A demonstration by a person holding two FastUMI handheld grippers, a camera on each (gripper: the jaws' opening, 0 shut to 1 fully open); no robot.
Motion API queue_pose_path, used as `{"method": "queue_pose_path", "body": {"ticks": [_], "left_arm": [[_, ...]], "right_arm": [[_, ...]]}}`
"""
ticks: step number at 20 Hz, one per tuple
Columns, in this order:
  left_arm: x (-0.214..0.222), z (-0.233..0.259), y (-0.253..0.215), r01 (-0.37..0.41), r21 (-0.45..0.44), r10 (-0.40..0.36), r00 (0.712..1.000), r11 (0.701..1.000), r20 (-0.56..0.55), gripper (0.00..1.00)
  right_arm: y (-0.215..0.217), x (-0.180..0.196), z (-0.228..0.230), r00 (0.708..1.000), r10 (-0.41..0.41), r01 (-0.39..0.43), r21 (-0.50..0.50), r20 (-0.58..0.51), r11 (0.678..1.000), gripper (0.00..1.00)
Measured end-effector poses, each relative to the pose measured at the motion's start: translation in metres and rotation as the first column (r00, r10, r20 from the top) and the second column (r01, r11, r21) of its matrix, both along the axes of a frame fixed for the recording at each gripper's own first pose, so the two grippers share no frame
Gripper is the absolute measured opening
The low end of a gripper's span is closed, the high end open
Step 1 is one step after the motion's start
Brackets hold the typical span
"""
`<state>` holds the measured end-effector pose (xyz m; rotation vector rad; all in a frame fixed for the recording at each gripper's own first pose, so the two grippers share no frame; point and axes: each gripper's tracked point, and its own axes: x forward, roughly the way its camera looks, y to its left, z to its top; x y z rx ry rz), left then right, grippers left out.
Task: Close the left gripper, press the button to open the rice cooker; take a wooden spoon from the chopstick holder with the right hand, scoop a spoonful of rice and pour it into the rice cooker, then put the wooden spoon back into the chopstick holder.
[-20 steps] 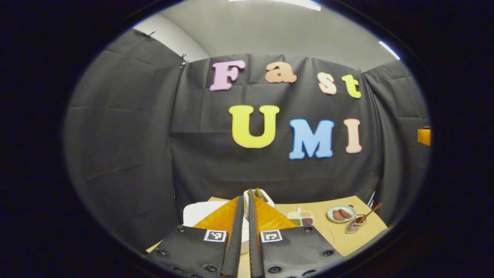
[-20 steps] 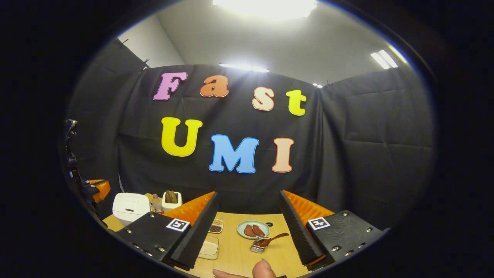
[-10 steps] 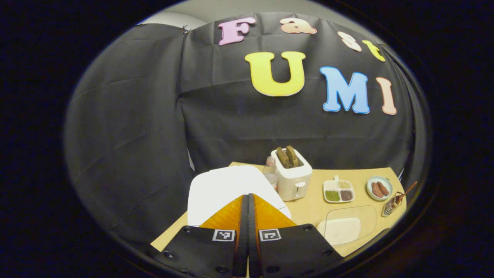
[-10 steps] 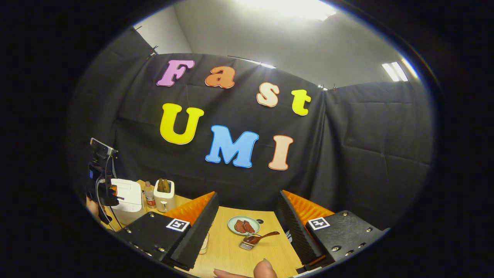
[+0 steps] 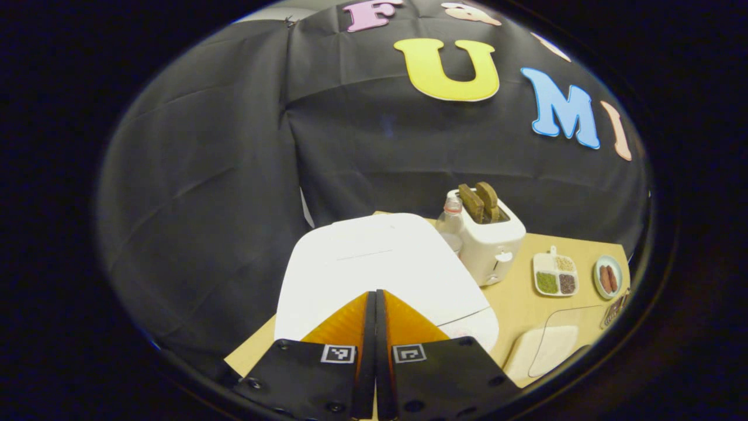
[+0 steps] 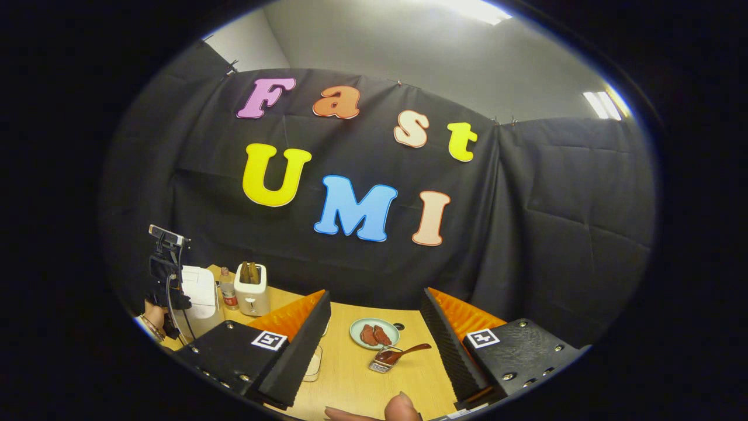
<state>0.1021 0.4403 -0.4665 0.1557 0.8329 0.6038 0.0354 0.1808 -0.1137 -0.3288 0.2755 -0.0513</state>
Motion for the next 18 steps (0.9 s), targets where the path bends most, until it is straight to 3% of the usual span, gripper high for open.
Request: {"method": "queue_pose_path", "body": {"ticks": [2,5,11,18], "left_arm": [[-0.007,-0.017,-0.001,-0.014,-0.029,0.013,0.999,0.999,-0.046,0.10],[-0.004,-0.008,-0.001,0.009,0.016,-0.008,1.000,1.000,-0.028,0.10],[0.023,0.064,0.002,0.031,0.137,-0.056,0.981,0.990,0.185,0.11],[0.032,0.115,0.009,0.022,0.131,-0.059,0.958,0.991,0.282,0.12]], "right_arm": [[0.002,0.001,0.000,1.000,-0.003,0.003,0.005,0.003,1.000,0.95],[0.009,0.002,0.000,1.000,0.000,0.000,0.014,0.006,1.000,0.95],[0.016,-0.001,0.000,1.000,0.013,-0.014,0.024,0.013,1.000,0.96],[0.006,-0.011,0.000,0.999,-0.006,0.005,0.038,0.033,0.999,0.95]]}}
